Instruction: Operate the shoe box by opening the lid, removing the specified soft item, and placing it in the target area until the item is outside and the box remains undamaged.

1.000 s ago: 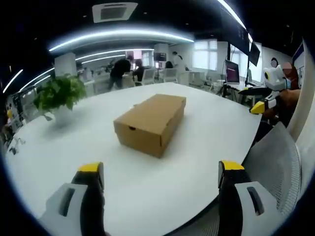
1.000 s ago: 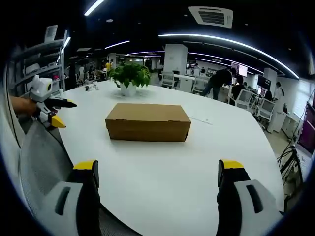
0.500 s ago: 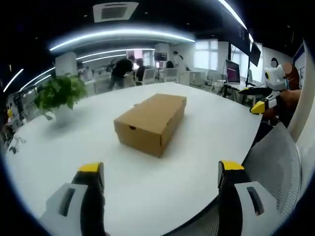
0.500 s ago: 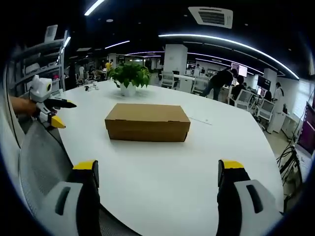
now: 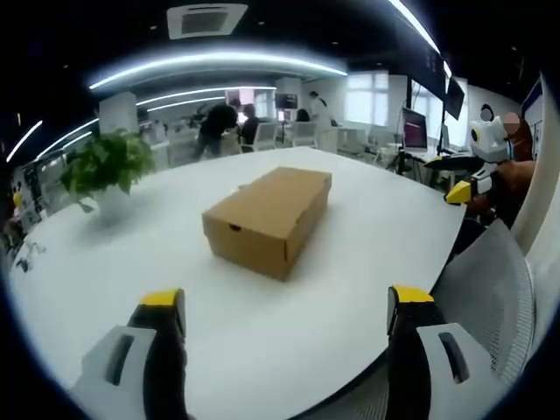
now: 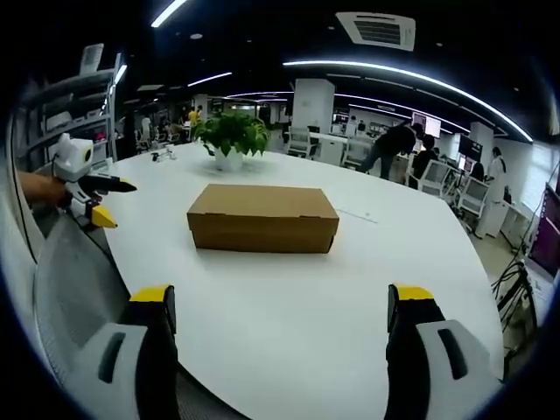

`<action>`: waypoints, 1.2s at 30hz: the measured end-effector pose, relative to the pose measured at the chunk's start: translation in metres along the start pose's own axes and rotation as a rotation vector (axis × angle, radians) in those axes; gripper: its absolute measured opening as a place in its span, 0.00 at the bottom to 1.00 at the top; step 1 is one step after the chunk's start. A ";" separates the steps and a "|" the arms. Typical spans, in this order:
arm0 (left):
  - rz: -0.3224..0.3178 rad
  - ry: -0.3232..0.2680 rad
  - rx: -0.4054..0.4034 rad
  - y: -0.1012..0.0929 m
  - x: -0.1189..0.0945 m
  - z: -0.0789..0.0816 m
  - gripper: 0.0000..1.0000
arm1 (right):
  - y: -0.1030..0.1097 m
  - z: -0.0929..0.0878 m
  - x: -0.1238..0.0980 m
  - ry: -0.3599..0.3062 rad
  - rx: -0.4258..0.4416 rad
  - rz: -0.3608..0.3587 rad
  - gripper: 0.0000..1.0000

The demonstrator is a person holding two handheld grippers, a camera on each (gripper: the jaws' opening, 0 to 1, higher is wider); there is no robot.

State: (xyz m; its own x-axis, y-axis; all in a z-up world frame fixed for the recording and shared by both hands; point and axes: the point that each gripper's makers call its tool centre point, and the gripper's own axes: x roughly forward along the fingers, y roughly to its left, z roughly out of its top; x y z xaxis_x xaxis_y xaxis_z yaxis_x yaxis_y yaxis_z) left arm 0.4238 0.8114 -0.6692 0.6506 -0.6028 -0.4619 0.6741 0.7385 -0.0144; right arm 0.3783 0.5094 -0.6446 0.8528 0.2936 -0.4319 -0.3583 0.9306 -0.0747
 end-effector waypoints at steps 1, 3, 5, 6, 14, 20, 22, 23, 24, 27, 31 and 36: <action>-0.002 0.000 0.002 -0.001 0.000 0.000 0.98 | 0.000 0.000 0.000 0.001 0.000 0.000 0.96; -0.004 0.000 0.005 -0.001 0.001 0.001 0.98 | 0.000 -0.001 -0.001 0.002 0.001 0.000 0.96; -0.006 0.002 0.006 -0.002 0.002 0.001 0.98 | 0.000 -0.001 -0.001 0.005 0.001 0.000 0.96; -0.006 0.003 0.008 -0.002 0.002 0.001 0.98 | 0.000 -0.001 -0.001 0.005 0.000 0.001 0.96; -0.010 0.005 0.014 -0.003 0.004 0.001 0.98 | -0.001 0.000 -0.001 0.006 0.001 0.004 0.96; -0.010 0.009 0.011 -0.002 0.004 0.000 0.97 | 0.000 -0.001 0.000 0.007 -0.002 0.007 0.96; -0.009 0.009 0.012 -0.002 0.004 0.000 0.97 | 0.000 -0.001 0.000 0.006 -0.002 0.008 0.96; -0.009 0.010 0.012 -0.003 0.004 0.000 0.97 | 0.000 -0.001 0.000 0.006 -0.002 0.009 0.96; -0.009 0.010 0.012 -0.003 0.004 0.000 0.97 | -0.001 -0.001 0.000 0.006 -0.002 0.008 0.96; -0.009 0.011 0.015 -0.003 0.004 0.000 0.97 | 0.000 0.000 0.000 0.005 -0.002 0.008 0.96; -0.009 0.009 0.015 -0.004 0.004 0.001 0.97 | 0.000 0.000 0.000 0.005 -0.003 0.008 0.96; -0.004 0.006 0.012 -0.003 0.003 0.002 0.97 | 0.000 0.000 -0.001 0.003 -0.002 0.007 0.96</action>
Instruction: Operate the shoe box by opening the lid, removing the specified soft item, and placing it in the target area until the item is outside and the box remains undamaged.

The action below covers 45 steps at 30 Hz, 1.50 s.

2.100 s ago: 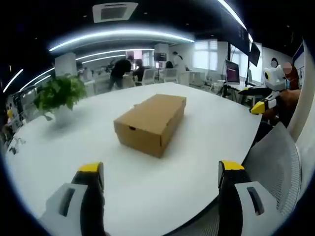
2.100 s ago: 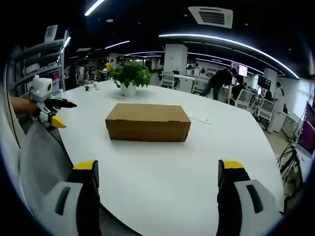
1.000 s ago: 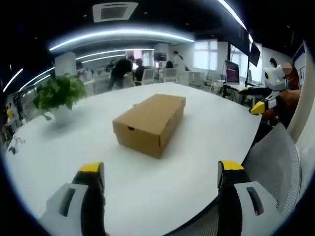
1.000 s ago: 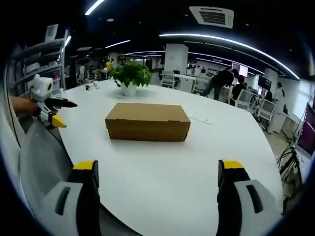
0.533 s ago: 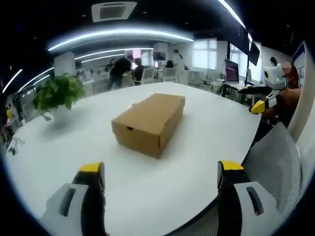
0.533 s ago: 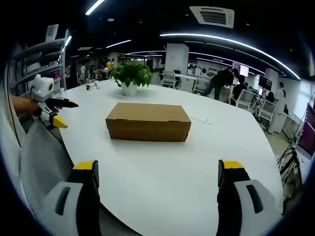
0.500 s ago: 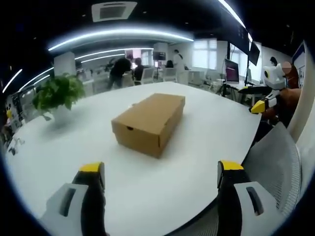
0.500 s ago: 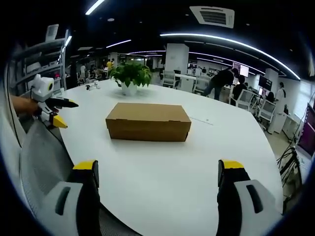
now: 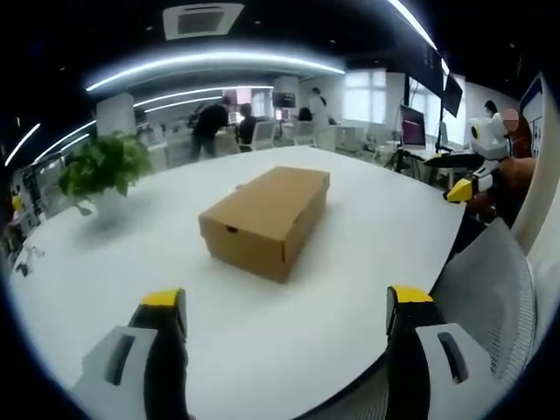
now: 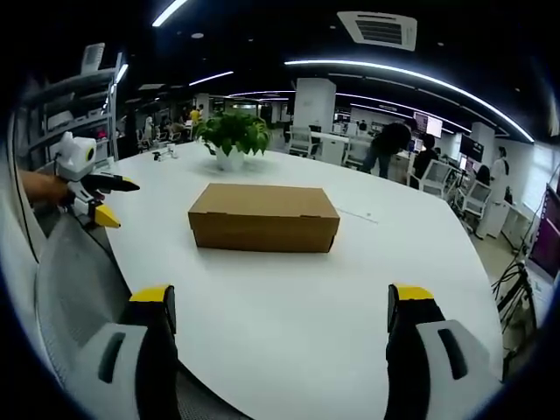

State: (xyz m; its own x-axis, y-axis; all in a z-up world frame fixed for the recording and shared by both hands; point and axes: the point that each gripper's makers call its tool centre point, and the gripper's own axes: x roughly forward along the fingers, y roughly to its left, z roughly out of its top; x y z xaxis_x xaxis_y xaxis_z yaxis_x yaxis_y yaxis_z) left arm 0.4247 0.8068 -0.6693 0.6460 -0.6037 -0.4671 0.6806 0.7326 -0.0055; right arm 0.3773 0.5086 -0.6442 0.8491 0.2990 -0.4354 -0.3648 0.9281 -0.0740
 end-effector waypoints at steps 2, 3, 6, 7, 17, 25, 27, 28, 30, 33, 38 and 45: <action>0.003 -0.001 -0.001 0.001 0.000 0.001 0.97 | 0.000 0.001 0.000 -0.001 -0.001 -0.001 0.96; 0.004 -0.002 -0.001 0.001 -0.001 0.001 0.97 | 0.000 0.001 0.000 -0.003 -0.001 0.000 0.96; 0.009 -0.002 -0.001 0.001 -0.001 0.001 0.96 | 0.000 0.002 -0.001 -0.004 -0.001 0.000 0.96; 0.011 -0.001 -0.001 0.001 -0.001 0.001 0.96 | -0.001 0.002 -0.001 -0.004 -0.001 0.000 0.96; 0.024 0.002 -0.003 0.001 0.000 0.004 0.95 | -0.003 0.007 0.001 -0.009 -0.008 0.004 0.96; 0.049 0.013 0.003 0.003 0.003 0.008 0.93 | -0.005 0.015 0.005 -0.022 -0.016 0.020 0.96; 0.054 0.012 0.007 0.003 0.005 0.010 0.93 | -0.005 0.017 0.008 -0.021 -0.021 0.029 0.96; 0.055 0.012 0.008 0.002 0.006 0.011 0.93 | -0.005 0.018 0.009 -0.020 -0.024 0.032 0.96; 0.059 0.012 0.011 0.002 0.008 0.013 0.92 | -0.005 0.020 0.012 -0.021 -0.031 0.042 0.96; 0.073 0.022 0.016 0.004 0.011 0.012 0.92 | -0.005 0.023 0.015 -0.019 -0.045 0.053 0.96; 0.085 0.027 0.005 0.007 0.015 0.013 0.92 | -0.007 0.026 0.021 -0.015 -0.061 0.076 0.96; 0.086 0.048 0.005 0.006 0.024 0.012 0.89 | -0.013 0.030 0.030 -0.015 -0.070 0.097 0.96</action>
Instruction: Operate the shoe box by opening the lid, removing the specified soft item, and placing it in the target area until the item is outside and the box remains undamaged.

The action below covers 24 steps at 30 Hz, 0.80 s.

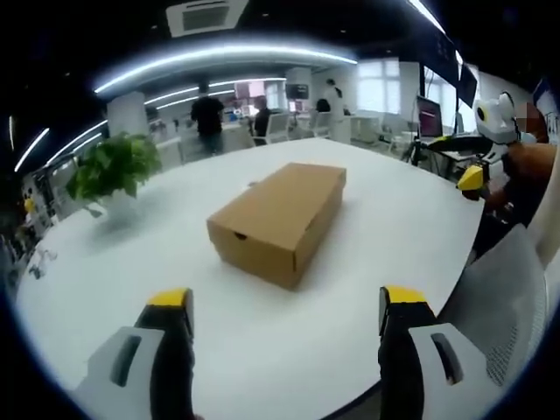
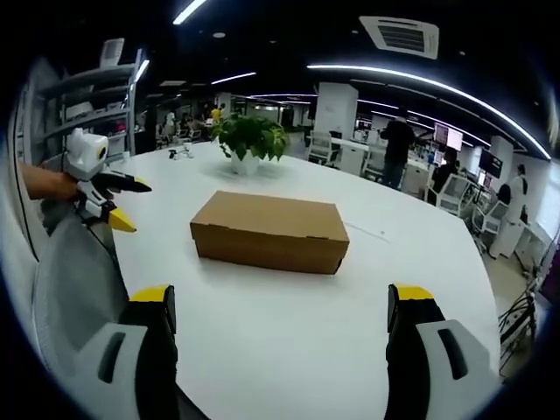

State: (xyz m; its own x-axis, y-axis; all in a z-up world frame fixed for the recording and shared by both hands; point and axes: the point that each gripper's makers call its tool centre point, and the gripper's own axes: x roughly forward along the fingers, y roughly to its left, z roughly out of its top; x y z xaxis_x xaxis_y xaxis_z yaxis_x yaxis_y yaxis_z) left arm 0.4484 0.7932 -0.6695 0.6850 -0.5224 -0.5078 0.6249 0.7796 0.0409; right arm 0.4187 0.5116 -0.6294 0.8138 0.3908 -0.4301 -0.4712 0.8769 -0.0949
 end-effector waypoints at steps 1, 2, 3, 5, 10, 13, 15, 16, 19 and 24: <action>-0.002 0.000 -0.005 -0.001 0.001 0.000 0.89 | -0.001 0.000 0.001 -0.001 -0.001 0.002 0.96; -0.003 0.001 -0.009 -0.001 0.002 0.001 0.89 | -0.002 0.001 0.003 -0.001 -0.003 0.005 0.96; -0.003 0.001 -0.011 -0.001 0.003 0.001 0.88 | -0.003 0.001 0.005 -0.001 -0.004 0.008 0.96; -0.002 0.003 -0.014 -0.001 0.006 0.002 0.88 | -0.005 0.003 0.008 -0.001 -0.010 0.016 0.96; 0.005 0.004 -0.015 -0.003 0.012 0.005 0.86 | -0.013 0.005 0.014 -0.007 -0.012 0.030 0.96; 0.008 0.007 -0.018 -0.003 0.016 0.007 0.85 | -0.018 0.006 0.018 -0.006 -0.017 0.034 0.95; 0.002 0.001 -0.039 -0.004 0.019 0.009 0.85 | -0.022 0.006 0.020 -0.006 -0.020 0.036 0.95; 0.000 0.002 -0.043 -0.005 0.021 0.009 0.85 | -0.024 0.006 0.021 -0.007 -0.021 0.036 0.94; 0.001 0.005 -0.035 -0.006 0.026 0.010 0.84 | -0.030 0.008 0.026 -0.011 -0.023 0.041 0.94; 0.006 0.000 -0.050 -0.005 0.034 0.014 0.82 | -0.037 0.008 0.034 -0.008 -0.045 0.056 0.93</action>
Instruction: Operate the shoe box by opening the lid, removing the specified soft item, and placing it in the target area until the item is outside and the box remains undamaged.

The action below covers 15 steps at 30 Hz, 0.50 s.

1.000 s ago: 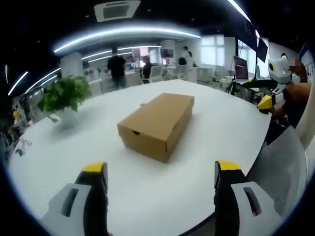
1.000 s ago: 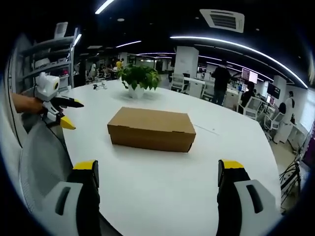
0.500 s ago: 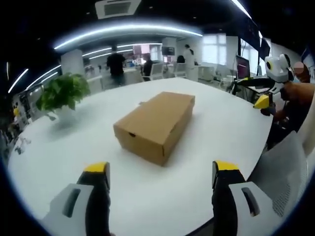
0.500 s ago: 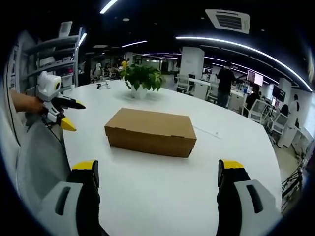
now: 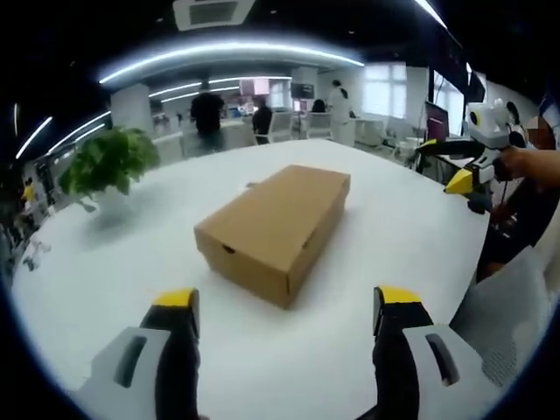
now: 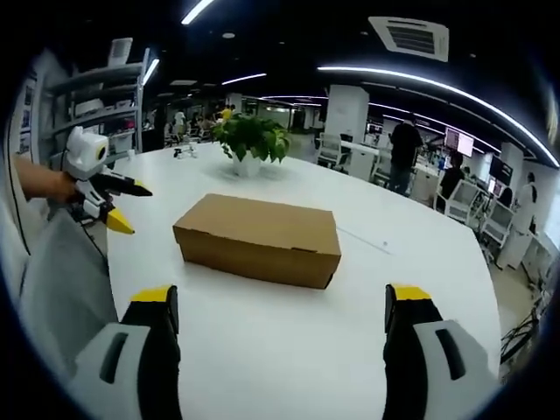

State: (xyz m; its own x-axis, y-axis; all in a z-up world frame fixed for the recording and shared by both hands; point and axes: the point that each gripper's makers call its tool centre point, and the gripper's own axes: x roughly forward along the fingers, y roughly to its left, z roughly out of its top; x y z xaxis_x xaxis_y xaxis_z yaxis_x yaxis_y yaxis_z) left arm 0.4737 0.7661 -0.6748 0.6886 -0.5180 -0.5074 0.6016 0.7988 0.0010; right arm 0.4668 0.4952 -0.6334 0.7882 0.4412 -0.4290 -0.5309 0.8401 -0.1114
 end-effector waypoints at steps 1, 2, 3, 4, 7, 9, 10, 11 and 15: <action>0.001 0.000 -0.001 0.000 0.001 0.000 0.82 | -0.001 0.000 0.001 0.001 -0.006 0.004 0.92; 0.003 -0.001 -0.002 0.000 0.002 0.001 0.82 | -0.002 -0.001 0.003 0.003 -0.009 0.008 0.92; 0.004 -0.003 -0.003 0.000 0.004 0.001 0.81 | -0.003 -0.001 0.004 0.004 -0.011 0.010 0.92; 0.008 -0.005 -0.003 0.000 0.005 0.002 0.81 | -0.004 -0.001 0.006 0.002 -0.012 0.018 0.91; 0.019 -0.005 0.001 0.002 0.009 0.003 0.80 | -0.006 -0.003 0.010 0.006 -0.033 0.034 0.90; 0.027 -0.006 -0.001 0.004 0.012 0.003 0.80 | -0.008 -0.005 0.013 0.013 -0.043 0.043 0.89; 0.031 -0.004 -0.004 0.005 0.013 0.003 0.79 | -0.008 -0.005 0.015 0.013 -0.048 0.048 0.88; 0.033 -0.004 -0.005 0.005 0.014 0.003 0.79 | -0.009 -0.006 0.017 0.017 -0.056 0.053 0.88; 0.047 0.004 0.003 0.008 0.021 0.001 0.77 | -0.011 -0.010 0.026 0.027 -0.074 0.073 0.87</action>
State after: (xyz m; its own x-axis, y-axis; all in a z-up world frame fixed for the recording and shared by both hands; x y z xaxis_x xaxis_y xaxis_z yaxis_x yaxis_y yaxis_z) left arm 0.4934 0.7610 -0.6846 0.7145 -0.4790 -0.5100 0.5703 0.8210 0.0278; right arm 0.4902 0.4941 -0.6522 0.7384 0.4911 -0.4622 -0.6090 0.7800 -0.1442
